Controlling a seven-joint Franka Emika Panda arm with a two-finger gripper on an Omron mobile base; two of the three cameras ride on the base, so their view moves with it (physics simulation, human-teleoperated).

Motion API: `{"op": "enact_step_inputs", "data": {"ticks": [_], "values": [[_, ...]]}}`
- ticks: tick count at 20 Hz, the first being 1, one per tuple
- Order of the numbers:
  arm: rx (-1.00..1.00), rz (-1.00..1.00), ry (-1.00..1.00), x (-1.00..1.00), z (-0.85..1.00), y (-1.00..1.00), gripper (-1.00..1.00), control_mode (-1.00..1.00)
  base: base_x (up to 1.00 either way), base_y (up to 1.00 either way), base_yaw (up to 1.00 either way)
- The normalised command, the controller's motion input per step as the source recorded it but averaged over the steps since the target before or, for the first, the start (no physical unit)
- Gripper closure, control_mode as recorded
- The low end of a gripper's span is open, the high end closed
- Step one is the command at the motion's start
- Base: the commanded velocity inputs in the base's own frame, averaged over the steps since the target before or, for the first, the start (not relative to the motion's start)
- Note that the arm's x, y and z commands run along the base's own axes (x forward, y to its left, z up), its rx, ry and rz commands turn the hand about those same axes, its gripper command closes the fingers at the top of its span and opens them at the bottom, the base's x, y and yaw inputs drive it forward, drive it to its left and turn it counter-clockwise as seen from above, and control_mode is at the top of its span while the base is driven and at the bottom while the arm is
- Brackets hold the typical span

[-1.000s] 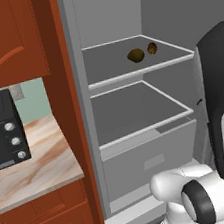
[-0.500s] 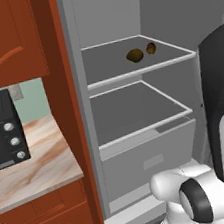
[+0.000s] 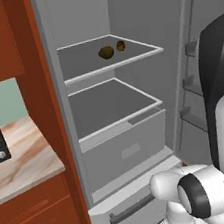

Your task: Gather the sweet potato and avocado from the fridge and place them on a tray on the dining counter. Then gather the steak and fish from the fridge and place them on the other tray.

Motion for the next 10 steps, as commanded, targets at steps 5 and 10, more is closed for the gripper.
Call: {"op": "enact_step_inputs", "data": {"ticks": [5,10], "values": [[0.0,0.0,0.0,0.0,0.0,0.0,1.0,1.0,-0.84,0.26,-0.37],[0.0,0.0,0.0,0.0,0.0,0.0,1.0,1.0,-0.97,0.22,-0.41]]}}
